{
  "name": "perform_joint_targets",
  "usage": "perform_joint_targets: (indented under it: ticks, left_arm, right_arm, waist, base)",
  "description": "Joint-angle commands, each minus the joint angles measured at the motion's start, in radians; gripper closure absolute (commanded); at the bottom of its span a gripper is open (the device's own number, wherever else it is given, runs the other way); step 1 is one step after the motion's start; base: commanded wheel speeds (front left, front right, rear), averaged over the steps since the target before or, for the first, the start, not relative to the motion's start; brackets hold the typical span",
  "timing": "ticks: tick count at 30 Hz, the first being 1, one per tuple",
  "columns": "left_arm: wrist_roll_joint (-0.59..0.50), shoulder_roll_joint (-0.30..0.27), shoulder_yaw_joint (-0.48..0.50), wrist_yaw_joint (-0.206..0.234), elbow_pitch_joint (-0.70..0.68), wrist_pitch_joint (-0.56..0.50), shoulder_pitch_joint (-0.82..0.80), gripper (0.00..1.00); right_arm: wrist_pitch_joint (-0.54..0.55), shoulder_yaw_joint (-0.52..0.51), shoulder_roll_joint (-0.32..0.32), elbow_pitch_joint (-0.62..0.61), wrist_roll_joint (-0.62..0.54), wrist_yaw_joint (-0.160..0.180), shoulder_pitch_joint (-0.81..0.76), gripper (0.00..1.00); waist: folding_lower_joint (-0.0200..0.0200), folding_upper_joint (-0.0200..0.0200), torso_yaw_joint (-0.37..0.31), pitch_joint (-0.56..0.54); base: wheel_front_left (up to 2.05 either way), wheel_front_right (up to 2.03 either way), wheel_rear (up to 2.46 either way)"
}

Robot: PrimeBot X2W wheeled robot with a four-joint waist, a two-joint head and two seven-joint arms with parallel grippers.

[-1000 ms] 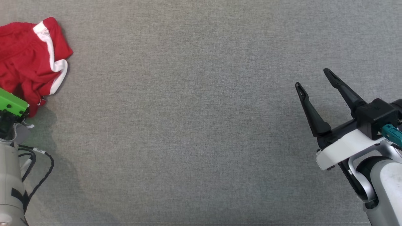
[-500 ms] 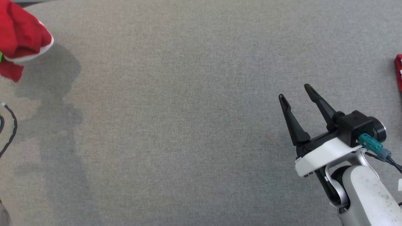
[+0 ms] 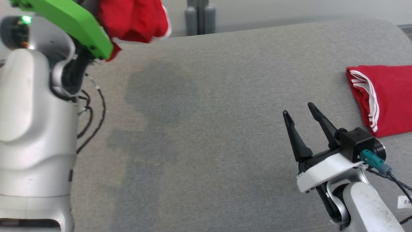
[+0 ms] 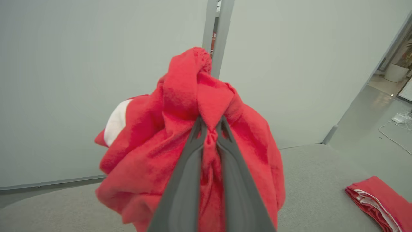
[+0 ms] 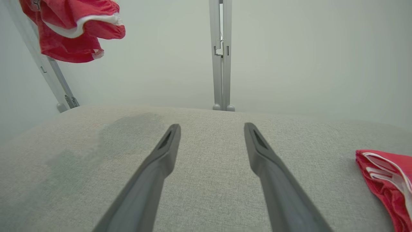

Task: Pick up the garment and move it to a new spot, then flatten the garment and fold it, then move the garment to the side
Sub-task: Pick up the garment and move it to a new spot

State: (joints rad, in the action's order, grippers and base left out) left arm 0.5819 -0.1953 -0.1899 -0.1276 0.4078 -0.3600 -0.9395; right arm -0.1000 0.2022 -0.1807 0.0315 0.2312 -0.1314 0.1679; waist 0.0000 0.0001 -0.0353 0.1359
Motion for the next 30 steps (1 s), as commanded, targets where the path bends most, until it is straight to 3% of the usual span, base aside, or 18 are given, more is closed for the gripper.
perform_joint_targets:
  ticks: [1, 9, 15, 16, 17, 18, 23, 30]
  left_arm:
    - [-0.017, 0.005, -0.029, -0.003, -0.015, 0.001, 0.026, 1.00]
    - [-0.008, 0.107, -0.176, -0.003, -0.009, 0.040, 0.112, 1.00]
    - [-0.004, 0.121, -0.244, 0.000, 0.094, 0.067, 0.202, 1.00]
    - [-0.018, 0.113, -0.257, 0.001, 0.123, 0.075, 0.219, 0.79]
    - [-0.020, 0.110, -0.265, 0.004, 0.148, 0.080, 0.237, 0.16]
    - [-0.033, 0.106, -0.276, 0.005, 0.176, 0.091, 0.254, 0.00]
    - [-0.063, 0.096, -0.304, 0.003, 0.230, 0.185, 0.307, 0.00]
    - [-0.018, 0.083, -0.276, -0.002, 0.181, 0.408, 0.401, 0.00]
  right_arm:
    - [-0.006, -0.002, 0.001, 0.001, -0.002, 0.002, -0.007, 0.00]
    - [-0.005, 0.015, 0.007, -0.001, 0.000, 0.002, 0.011, 0.00]
    - [-0.019, 0.033, 0.018, 0.008, 0.006, 0.002, 0.029, 0.00]
    - [-0.021, 0.032, 0.017, 0.011, 0.006, 0.002, 0.029, 0.00]
    - [-0.023, 0.031, 0.015, 0.013, 0.007, 0.002, 0.029, 0.00]
    - [-0.026, 0.029, 0.012, 0.016, 0.008, 0.002, 0.028, 0.00]
    - [-0.027, 0.006, 0.004, 0.022, 0.003, 0.002, 0.017, 0.00]
    - [-0.014, -0.031, -0.007, 0.013, -0.005, 0.002, -0.008, 0.00]
  waist:
    - [0.0000, -0.0001, -0.110, -0.032]
    - [0.0000, -0.0001, -0.240, 0.010]
    - [0.0000, -0.0001, -0.306, 0.038]
    - [0.0000, -0.0001, -0.310, 0.039]
    - [0.0000, -0.0001, -0.312, 0.039]
    - [0.0000, -0.0001, -0.313, 0.038]
    - [0.0000, -0.0001, -0.283, 0.024]
    - [0.0000, -0.0001, -0.175, -0.017]
  base:
    - [0.00, 0.00, 0.00]
    - [0.00, 0.00, 0.00]
    - [0.00, 0.00, 0.00]
    - [0.00, 0.00, 0.00]
    - [0.00, 0.00, 0.00]
    - [0.00, 0.00, 0.00]
    - [0.00, 0.00, 0.00]
    - [0.00, 0.00, 0.00]
